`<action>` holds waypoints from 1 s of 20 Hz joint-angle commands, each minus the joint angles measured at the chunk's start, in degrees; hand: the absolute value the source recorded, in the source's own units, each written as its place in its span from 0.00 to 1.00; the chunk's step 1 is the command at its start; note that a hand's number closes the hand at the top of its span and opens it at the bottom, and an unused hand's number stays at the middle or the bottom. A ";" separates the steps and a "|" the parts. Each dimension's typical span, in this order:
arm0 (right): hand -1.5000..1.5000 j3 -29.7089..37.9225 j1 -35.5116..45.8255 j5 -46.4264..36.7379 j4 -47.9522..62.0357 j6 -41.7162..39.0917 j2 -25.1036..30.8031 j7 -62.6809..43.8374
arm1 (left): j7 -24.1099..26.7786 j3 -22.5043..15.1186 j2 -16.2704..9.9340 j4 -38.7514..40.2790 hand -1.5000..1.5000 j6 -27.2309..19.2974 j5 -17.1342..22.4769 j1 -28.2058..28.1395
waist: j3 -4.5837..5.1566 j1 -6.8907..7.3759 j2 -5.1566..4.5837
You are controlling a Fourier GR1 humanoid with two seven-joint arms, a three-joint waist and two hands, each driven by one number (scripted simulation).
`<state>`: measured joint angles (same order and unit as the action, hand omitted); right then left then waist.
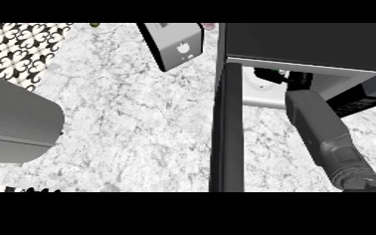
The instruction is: Pick up the milk, place it into the microwave and close the microwave
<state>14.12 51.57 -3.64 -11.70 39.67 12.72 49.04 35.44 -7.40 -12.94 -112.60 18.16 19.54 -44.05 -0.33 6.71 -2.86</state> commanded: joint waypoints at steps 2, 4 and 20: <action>1.00 1.86 0.53 0.11 0.72 9.23 1.45 1.76 | -0.08 0.77 -0.95 0.08 0.00 1.00 0.74 -0.17 | -0.05 0.84 -0.40; 1.00 1.49 2.22 -0.79 0.98 11.07 1.72 1.11 | -0.56 -0.02 -0.10 0.60 0.00 0.24 0.11 0.93 | 0.02 0.39 -0.16; 0.00 -9.19 2.12 -14.57 10.61 16.78 1.15 -14.49 | -1.40 0.54 -0.75 3.08 0.00 0.29 -0.95 5.34 | -0.03 2.49 -1.13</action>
<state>7.42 52.76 -15.82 -2.78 61.26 15.81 33.50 34.88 -6.75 -13.67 -110.18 18.65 18.69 -39.98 1.08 10.32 -4.16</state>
